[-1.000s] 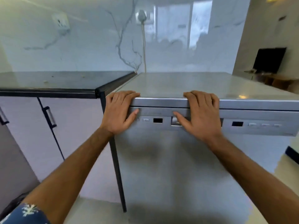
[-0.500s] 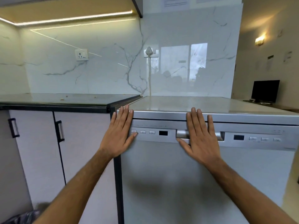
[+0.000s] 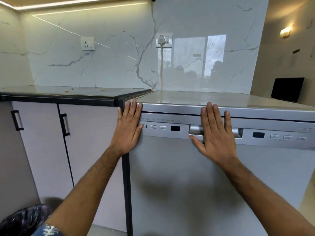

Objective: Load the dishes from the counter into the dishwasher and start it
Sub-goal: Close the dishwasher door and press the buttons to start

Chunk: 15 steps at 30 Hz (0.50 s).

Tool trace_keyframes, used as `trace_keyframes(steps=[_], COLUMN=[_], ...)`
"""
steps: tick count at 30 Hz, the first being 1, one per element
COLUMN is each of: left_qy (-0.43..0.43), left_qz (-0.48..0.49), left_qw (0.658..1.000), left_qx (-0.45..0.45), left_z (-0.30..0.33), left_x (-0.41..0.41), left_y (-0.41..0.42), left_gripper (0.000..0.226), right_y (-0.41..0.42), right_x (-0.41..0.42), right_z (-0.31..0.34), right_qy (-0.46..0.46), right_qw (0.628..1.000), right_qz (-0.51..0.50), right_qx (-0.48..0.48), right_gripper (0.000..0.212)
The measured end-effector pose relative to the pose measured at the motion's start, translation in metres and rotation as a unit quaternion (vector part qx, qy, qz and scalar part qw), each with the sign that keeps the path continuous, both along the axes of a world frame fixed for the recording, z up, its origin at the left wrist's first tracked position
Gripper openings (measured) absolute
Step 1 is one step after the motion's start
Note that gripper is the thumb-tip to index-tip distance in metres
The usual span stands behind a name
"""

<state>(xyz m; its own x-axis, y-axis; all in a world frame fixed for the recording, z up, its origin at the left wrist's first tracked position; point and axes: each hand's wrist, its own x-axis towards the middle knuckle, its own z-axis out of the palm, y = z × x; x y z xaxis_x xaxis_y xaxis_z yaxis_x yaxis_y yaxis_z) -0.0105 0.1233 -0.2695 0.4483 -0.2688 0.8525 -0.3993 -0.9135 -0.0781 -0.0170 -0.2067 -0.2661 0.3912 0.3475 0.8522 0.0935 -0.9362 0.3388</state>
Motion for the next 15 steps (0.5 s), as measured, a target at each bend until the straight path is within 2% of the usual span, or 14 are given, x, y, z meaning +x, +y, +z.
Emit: trace_keyframes(steps=[5,10,15], left_qy=[-0.002,-0.012,-0.032], left_qz=[0.052,0.125,0.137], left_qw=[0.999,0.992,0.99], left_qx=[0.016,0.029,0.023], left_z=[-0.003,-0.026,-0.029], left_x=[-0.005,-0.002,0.005], left_y=[-0.008,-0.033,-0.035], left_gripper=[0.067,0.078,0.082], right_y=[0.0,-0.001,-0.002], right_x=[-0.001,0.0,0.003], right_z=[0.0,-0.002,-0.003], right_qy=[-0.009,-0.019,-0.03], right_qw=[1.0,1.0,0.999], right_qz=[0.006,0.007,0.013], right_qx=[0.0,-0.003,-0.004], right_gripper=[0.095,0.093,0.093])
